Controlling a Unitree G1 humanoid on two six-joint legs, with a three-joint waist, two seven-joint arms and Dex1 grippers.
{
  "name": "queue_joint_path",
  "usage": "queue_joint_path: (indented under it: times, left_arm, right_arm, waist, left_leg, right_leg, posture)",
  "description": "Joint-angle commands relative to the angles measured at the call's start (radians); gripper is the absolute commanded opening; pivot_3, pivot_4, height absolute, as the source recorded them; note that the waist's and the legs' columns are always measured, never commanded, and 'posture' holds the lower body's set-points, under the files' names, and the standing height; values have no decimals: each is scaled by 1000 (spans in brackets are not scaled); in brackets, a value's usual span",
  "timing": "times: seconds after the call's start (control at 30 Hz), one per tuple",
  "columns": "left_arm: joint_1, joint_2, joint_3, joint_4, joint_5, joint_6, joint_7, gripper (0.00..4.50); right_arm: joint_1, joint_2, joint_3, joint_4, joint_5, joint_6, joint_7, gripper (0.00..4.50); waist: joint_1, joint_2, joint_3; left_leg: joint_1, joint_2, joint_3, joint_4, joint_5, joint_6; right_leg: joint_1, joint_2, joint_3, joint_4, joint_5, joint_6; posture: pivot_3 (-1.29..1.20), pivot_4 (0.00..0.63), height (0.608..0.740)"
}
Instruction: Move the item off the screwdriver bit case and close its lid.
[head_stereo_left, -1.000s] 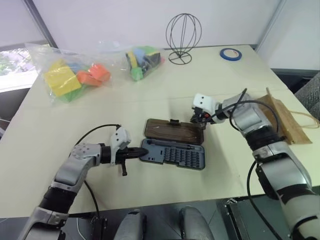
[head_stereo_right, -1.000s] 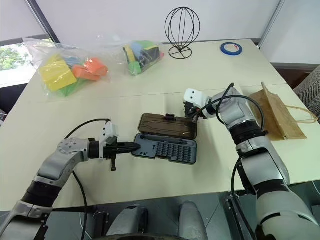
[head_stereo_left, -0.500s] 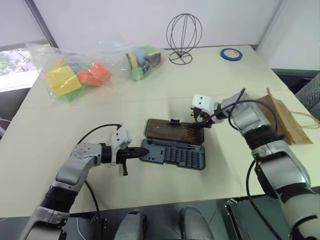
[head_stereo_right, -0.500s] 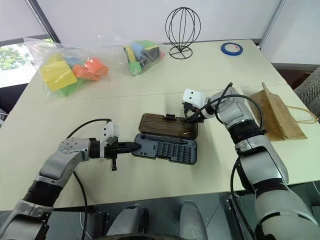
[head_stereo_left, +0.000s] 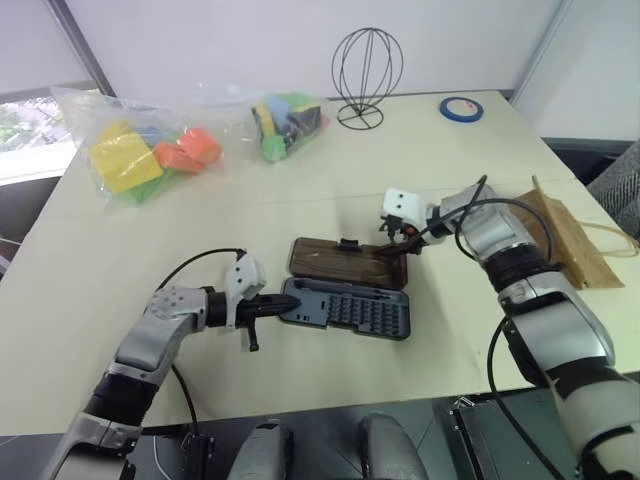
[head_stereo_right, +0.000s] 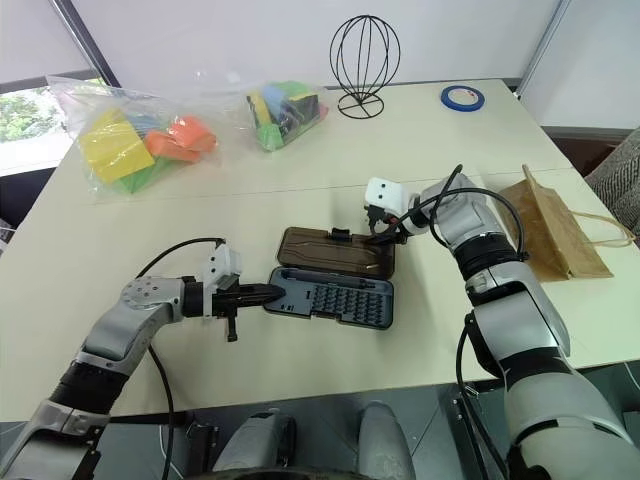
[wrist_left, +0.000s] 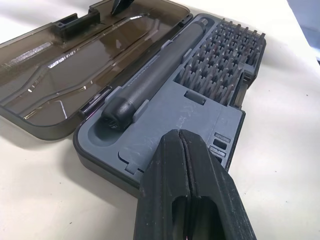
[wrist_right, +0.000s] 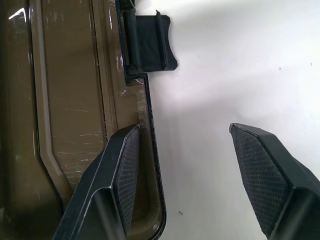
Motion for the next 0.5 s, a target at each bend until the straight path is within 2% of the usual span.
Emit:
queue_joint_path:
  times: [0.03,0.17,0.2,0.5]
  left_arm:
    - [22,7,-13,7,22,4,5,0]
    - [21,7,-12,10,22,1,8,0]
    - [21,7,-12,10,22,0,8,0]
    - [11,6,-11,22,22,-5,8,0]
  right_arm:
    - [26,-4,28,11,-29,-4,21,2140]
    - [38,-7,30,-7,-30,-2,38,210]
    - [40,-8,30,-10,-31,-1,40,99]
    - [43,-11,30,-27,-31,10,56,99]
  waist:
    - [0,0,0]
    - [-1,0,0]
    - [-1,0,0]
    - [-1,0,-1]
  left_leg:
    - [0,0,0,0,0,0]
    - [1,0,0,1,0,0]
    - [1,0,0,2,0,1]
    - [1,0,0,2,-1,2]
  right_leg:
    - [0,0,0,0,0,0]
    - [1,0,0,0,0,0]
    - [2,0,0,1,0,0]
    - [1,0,0,2,0,0]
  posture:
    - [0,150,740]
    - [0,150,740]
    - [0,150,740]
    - [0,150,740]
